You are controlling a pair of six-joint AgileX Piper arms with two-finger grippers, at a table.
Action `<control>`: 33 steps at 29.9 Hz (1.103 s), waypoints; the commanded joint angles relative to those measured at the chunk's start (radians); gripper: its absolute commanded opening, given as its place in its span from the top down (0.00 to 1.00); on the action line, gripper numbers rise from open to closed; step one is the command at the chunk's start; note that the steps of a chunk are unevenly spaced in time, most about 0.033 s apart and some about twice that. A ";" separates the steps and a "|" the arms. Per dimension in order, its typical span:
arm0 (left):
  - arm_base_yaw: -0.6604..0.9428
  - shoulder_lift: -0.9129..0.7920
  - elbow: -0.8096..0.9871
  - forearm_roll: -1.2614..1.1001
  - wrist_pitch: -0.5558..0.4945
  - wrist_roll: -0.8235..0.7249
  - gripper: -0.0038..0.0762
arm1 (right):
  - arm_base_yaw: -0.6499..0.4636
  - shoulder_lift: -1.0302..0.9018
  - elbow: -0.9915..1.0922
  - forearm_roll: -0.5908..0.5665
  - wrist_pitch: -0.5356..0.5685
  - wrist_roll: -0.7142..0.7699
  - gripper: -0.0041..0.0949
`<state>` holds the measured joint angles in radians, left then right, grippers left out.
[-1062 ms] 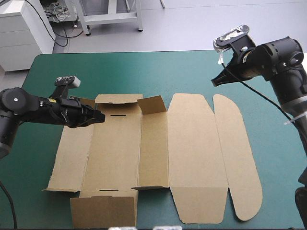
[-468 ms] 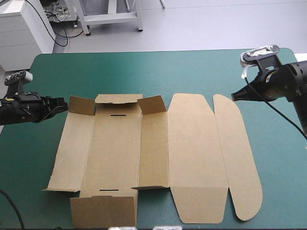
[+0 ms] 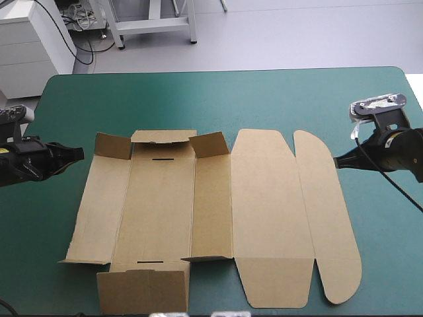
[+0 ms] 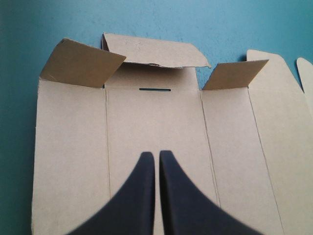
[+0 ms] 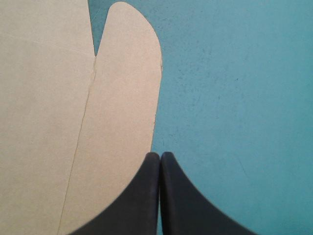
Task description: Fold the box
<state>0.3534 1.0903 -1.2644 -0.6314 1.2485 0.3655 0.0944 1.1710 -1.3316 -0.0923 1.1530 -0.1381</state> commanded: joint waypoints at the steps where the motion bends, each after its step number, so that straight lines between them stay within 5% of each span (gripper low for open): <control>1: -0.001 -0.024 -0.028 -0.107 -0.027 -0.004 0.93 | -0.011 -0.048 -0.001 0.018 -0.063 -0.013 0.98; 11: 0.023 -0.065 0.184 -0.309 -0.150 0.168 0.93 | -0.011 -0.083 0.035 0.022 -0.169 -0.077 0.98; 19: 0.187 -0.118 0.363 -0.489 -0.130 0.273 0.93 | -0.011 -0.096 0.035 0.131 -0.210 -0.111 0.98; 28: 0.302 -0.191 0.387 -0.449 -0.257 0.286 0.93 | -0.011 -0.100 0.035 0.136 -0.149 -0.138 0.98; 33: 0.276 -0.173 0.387 -0.265 -0.224 0.229 0.93 | -0.011 -0.100 0.035 0.133 -0.187 -0.147 0.98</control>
<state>0.6500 0.9118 -0.8547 -0.9398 1.0331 0.6376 0.0934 1.0932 -1.2733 0.0495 1.0415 -0.2686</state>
